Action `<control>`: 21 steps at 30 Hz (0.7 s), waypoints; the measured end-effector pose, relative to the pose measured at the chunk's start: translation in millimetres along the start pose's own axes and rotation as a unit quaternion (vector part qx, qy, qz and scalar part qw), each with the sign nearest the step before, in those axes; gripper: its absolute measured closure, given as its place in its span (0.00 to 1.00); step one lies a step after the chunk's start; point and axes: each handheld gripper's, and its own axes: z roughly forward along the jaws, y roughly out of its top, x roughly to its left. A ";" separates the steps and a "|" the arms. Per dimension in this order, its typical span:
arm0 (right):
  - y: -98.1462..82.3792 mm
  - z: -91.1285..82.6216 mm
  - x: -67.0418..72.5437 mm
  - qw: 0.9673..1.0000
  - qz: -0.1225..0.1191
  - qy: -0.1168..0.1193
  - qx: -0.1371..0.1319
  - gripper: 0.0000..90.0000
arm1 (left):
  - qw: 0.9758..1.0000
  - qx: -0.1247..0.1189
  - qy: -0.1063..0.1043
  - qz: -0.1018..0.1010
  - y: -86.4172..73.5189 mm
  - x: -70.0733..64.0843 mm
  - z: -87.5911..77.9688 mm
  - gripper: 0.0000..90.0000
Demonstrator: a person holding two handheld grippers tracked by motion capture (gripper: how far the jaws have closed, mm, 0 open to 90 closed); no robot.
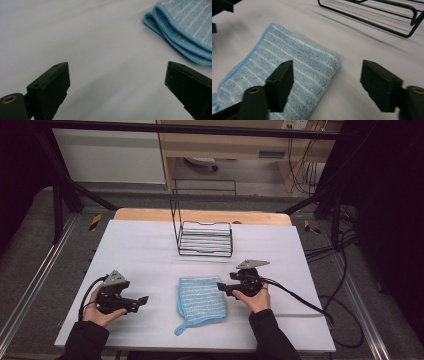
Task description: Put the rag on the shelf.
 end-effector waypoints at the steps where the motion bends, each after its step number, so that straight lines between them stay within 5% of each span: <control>1: -0.9 -3.4 -0.9 1.000 0.000 0.004 -0.005 0.24 | 1.000 -0.002 0.000 0.002 1.5 -1.6 0.5 0.06; 9: -14.7 -26.0 -8.9 1.000 0.010 0.016 -0.014 0.07 | 1.000 -0.004 0.001 0.012 18.2 -13.4 6.9 0.06; 21: -37.1 -41.5 -15.7 0.999 0.021 0.016 -0.019 0.04 | 0.999 0.007 0.001 0.035 57.0 -43.0 38.8 0.08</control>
